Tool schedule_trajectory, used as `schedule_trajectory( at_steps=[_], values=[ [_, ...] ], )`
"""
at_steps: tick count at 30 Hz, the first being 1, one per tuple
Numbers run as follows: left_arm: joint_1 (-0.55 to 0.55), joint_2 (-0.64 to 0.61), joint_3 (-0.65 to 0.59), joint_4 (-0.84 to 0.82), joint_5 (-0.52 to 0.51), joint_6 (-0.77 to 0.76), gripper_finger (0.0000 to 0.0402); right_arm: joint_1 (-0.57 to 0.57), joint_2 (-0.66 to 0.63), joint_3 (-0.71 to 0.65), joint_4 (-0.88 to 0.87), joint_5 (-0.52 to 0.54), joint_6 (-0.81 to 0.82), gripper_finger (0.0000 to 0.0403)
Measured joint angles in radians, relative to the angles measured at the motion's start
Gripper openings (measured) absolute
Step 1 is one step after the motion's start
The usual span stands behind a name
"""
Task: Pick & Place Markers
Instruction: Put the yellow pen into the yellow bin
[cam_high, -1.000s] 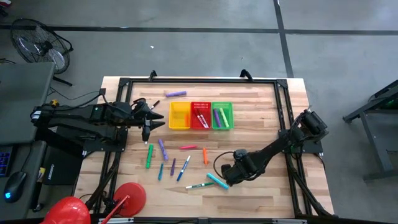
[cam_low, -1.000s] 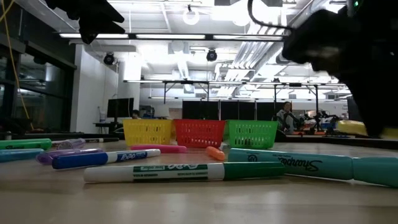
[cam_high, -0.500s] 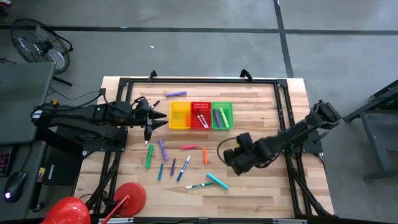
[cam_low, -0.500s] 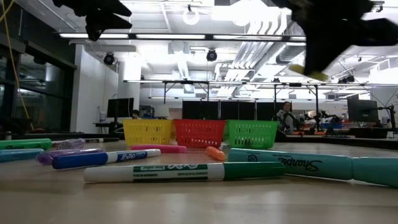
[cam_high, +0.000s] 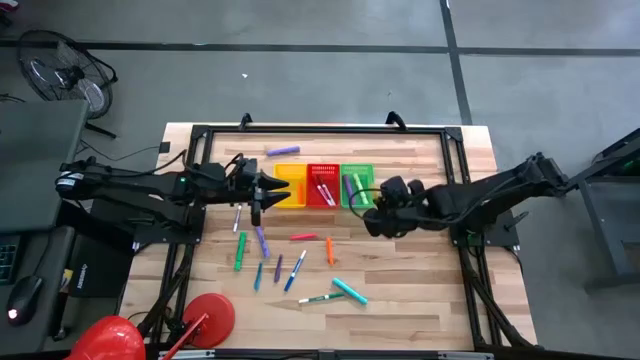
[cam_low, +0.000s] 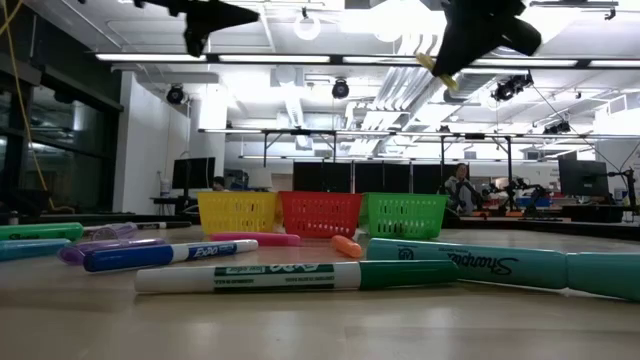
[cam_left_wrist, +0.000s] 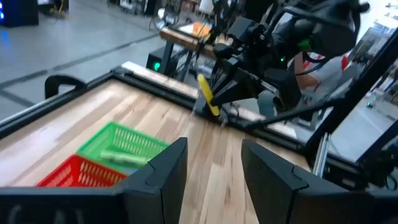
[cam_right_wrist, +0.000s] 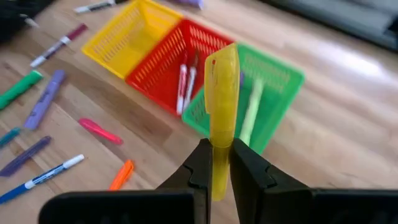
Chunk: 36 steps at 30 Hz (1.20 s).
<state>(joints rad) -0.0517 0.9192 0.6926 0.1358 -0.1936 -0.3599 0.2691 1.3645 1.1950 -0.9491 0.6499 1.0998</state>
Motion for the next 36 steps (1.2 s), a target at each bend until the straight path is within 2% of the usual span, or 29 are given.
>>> schedule_trajectory(
  at_steps=[4, 8, 11, 14, 17, 27, 36],
  values=[
    [0.001, 0.074, 0.000, 0.133, 0.000, 0.020, 0.0149, -0.059, -0.047, 0.000, 0.068, -0.009, -0.207, 0.0025],
    [0.042, 0.152, 0.000, 0.278, 0.036, -0.008, 0.0149, -0.126, -0.079, 0.000, 0.152, -0.068, -0.386, 0.0025],
    [0.085, 0.201, 0.001, 0.390, 0.091, -0.037, 0.0149, -0.180, -0.084, 0.000, 0.237, -0.146, -0.525, 0.0027],
    [0.117, 0.244, 0.001, 0.467, 0.131, -0.042, 0.0149, -0.233, -0.084, 0.000, 0.329, -0.266, -0.649, 0.0029],
    [0.147, 0.295, 0.030, 0.476, 0.167, -0.049, 0.0149, -0.283, -0.084, 0.000, 0.425, -0.368, -0.746, 0.0026],
    [0.163, 0.406, 0.166, 0.472, 0.230, -0.029, 0.0149, -0.395, -0.068, 0.001, 0.610, -0.641, -0.898, 0.0028],
    [0.163, 0.492, 0.244, 0.466, 0.210, -0.037, 0.0149, -0.423, -0.068, 0.001, 0.640, -0.729, -0.948, 0.0031]
  ],
)
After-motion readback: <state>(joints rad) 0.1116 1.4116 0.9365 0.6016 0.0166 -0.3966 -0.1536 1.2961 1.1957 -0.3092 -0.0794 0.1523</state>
